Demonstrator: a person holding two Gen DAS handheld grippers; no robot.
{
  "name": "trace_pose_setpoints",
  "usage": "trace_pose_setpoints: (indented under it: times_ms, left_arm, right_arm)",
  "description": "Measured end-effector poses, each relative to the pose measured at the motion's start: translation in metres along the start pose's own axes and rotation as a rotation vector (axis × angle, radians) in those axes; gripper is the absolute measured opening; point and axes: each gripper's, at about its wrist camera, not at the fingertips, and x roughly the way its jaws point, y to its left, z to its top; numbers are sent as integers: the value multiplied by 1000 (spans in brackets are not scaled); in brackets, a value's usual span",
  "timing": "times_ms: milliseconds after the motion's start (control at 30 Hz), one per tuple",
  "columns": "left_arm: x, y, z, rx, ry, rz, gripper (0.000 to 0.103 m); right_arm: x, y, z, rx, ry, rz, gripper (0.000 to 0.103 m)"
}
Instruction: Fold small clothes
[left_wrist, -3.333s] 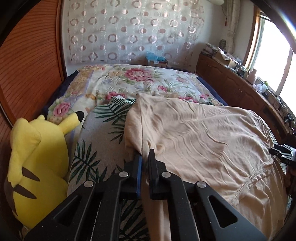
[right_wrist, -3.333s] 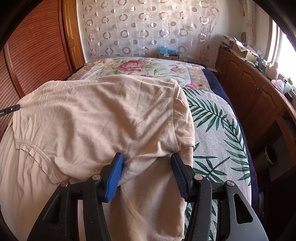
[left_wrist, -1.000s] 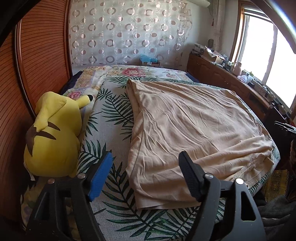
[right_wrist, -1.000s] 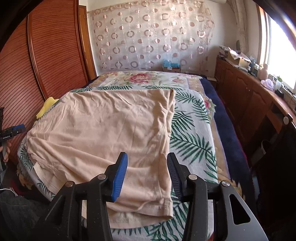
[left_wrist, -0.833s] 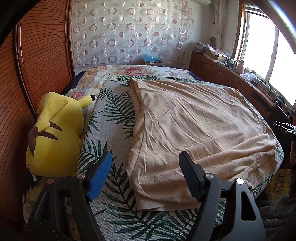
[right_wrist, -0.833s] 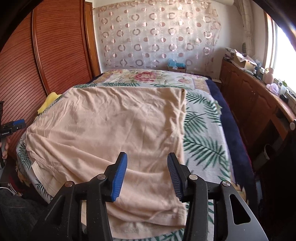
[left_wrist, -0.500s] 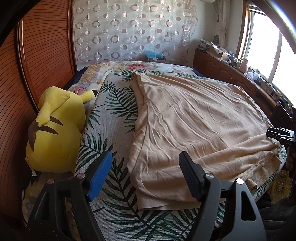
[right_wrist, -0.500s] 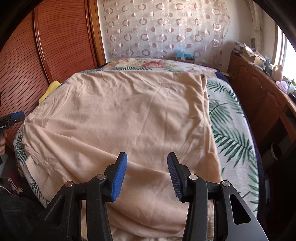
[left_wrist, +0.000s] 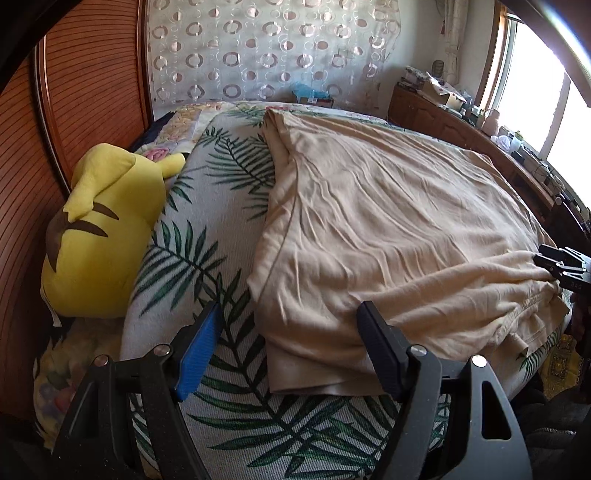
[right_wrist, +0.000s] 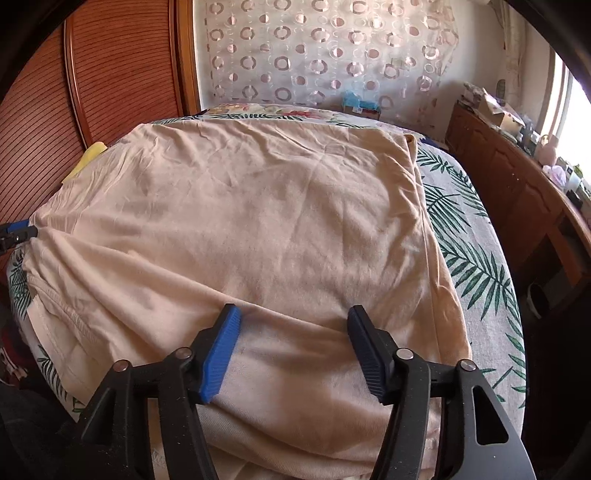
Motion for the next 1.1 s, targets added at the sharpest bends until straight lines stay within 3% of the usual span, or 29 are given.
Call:
trace_pose_setpoints:
  times_ms: [300, 367, 500, 567, 633, 900, 1100]
  left_arm:
    - [-7, -5, -9, -19, -22, -16, 72]
    - [-9, -7, -8, -19, -18, -25, 57]
    - [-8, -10, -6, -9, -13, -29, 44]
    - [-7, -10, -4, -19, -12, -50, 6]
    - [-8, -13, -1, -33, -8, -130, 6]
    - [-30, -64, 46, 59, -131, -244, 5]
    - [-34, -110, 82, 152, -180, -325, 5]
  right_arm:
    - [-2, -5, -4, 6, -13, -5, 78]
    - [-3, -5, -6, 5, -21, -4, 79]
    - [-3, -8, -8, 2, -30, -2, 81]
    - [-3, -8, -9, 0, -32, -1, 81]
    - [-4, -7, -10, -4, -32, 1, 81]
    - [-11, -21, -6, 43, -12, 74, 81]
    - [-25, -37, -12, 75, -35, 41, 81]
